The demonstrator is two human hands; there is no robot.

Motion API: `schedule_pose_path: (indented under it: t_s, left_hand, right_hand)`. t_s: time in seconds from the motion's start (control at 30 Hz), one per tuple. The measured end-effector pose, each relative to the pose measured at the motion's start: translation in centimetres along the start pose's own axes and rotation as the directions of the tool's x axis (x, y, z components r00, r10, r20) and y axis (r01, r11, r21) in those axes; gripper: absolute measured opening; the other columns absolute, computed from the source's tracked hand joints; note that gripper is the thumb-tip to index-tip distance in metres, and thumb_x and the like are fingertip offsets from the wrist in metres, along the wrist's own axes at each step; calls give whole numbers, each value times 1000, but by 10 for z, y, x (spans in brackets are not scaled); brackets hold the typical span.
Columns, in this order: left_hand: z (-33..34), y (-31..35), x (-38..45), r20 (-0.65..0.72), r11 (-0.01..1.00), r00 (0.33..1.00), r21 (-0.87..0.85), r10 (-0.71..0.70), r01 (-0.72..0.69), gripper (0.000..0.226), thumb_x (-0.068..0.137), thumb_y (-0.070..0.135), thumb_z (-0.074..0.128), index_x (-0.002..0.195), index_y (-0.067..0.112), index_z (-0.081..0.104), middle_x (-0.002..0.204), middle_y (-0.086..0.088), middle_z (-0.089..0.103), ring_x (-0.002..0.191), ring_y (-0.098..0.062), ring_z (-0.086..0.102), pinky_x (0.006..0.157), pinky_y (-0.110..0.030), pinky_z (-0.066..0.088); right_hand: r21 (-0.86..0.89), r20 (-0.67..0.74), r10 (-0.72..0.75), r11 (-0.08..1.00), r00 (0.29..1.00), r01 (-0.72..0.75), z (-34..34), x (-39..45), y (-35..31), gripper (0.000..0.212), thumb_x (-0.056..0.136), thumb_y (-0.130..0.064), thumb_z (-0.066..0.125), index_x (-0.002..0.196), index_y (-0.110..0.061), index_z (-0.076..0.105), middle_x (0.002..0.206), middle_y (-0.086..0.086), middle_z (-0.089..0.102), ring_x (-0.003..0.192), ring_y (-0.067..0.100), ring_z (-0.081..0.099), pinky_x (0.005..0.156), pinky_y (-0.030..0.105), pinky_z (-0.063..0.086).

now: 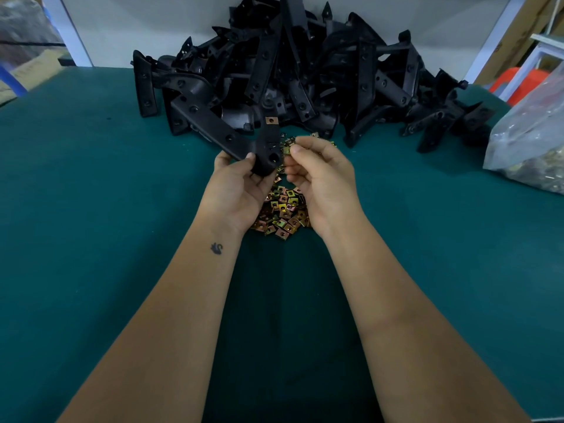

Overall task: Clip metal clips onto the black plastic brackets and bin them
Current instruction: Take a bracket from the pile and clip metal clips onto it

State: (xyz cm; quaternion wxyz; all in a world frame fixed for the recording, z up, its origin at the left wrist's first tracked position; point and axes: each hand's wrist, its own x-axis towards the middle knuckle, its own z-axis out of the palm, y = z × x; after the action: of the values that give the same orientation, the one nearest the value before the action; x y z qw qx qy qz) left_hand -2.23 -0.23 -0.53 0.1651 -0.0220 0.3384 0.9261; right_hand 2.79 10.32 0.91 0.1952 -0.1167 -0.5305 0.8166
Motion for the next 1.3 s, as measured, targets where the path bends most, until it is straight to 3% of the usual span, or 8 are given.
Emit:
schedule_pose_path:
  t_s: [0.1,0.27,0.4,0.67,0.83,1.0,1.3]
  left_hand:
    - [1,0,0,28,1000,1000,-8,-8,9,25,102,-4,36,110,15,48,104,-9,68,80,-17,72,68,-29,59]
    - [1,-1,-1,37,1000,999,-13,-15,15,25,100,-6,39,109,15,48,103,-10,68,75,-16,73,63,-28,58]
    - [1,-2,0,34,999,999,-26,-20,21,19,100,-4,42,103,14,48,101,-10,67,74,-16,71,62,-27,57]
    - [-1,-2,1,64,999,998,-29,-12,14,14,96,2,56,101,12,47,93,-9,73,81,-18,74,71,-30,59]
    - [-2,-1,1,73,999,997,-33,-8,10,14,96,2,56,100,12,48,89,-8,74,80,-18,74,68,-30,58]
    - [-3,-2,2,64,1000,998,0,-11,11,15,96,1,57,101,14,49,99,-9,72,85,-19,73,71,-30,58]
    - [-3,-1,0,71,1000,997,-1,-6,6,16,96,0,55,101,14,48,96,-10,73,84,-20,73,69,-31,58]
  right_hand:
    - [-3,-2,-20,1000,1000,20,0,1,2,20,91,2,64,109,-5,67,81,5,71,75,11,67,67,22,54]
    - [-145,-18,-56,988,998,53,-2,0,2,14,91,0,65,98,-10,72,84,6,68,69,14,63,62,22,54]
    - [-130,-15,-62,990,998,60,-1,1,3,13,92,1,62,96,-7,71,90,11,68,76,16,64,68,25,55]
    - [-115,7,-55,992,998,55,0,2,4,14,88,6,64,91,-7,68,88,7,68,82,17,66,76,28,57]
    - [-118,34,-31,992,999,35,0,1,2,17,88,6,62,84,-9,68,83,8,69,74,15,65,69,27,55]
    - [-63,13,1,998,1000,0,-1,0,0,15,88,6,62,85,-7,68,82,9,66,67,12,63,63,23,53]
    - [-98,35,29,995,999,-26,1,-1,-1,14,87,6,63,84,-7,67,82,9,65,70,15,61,65,24,53]
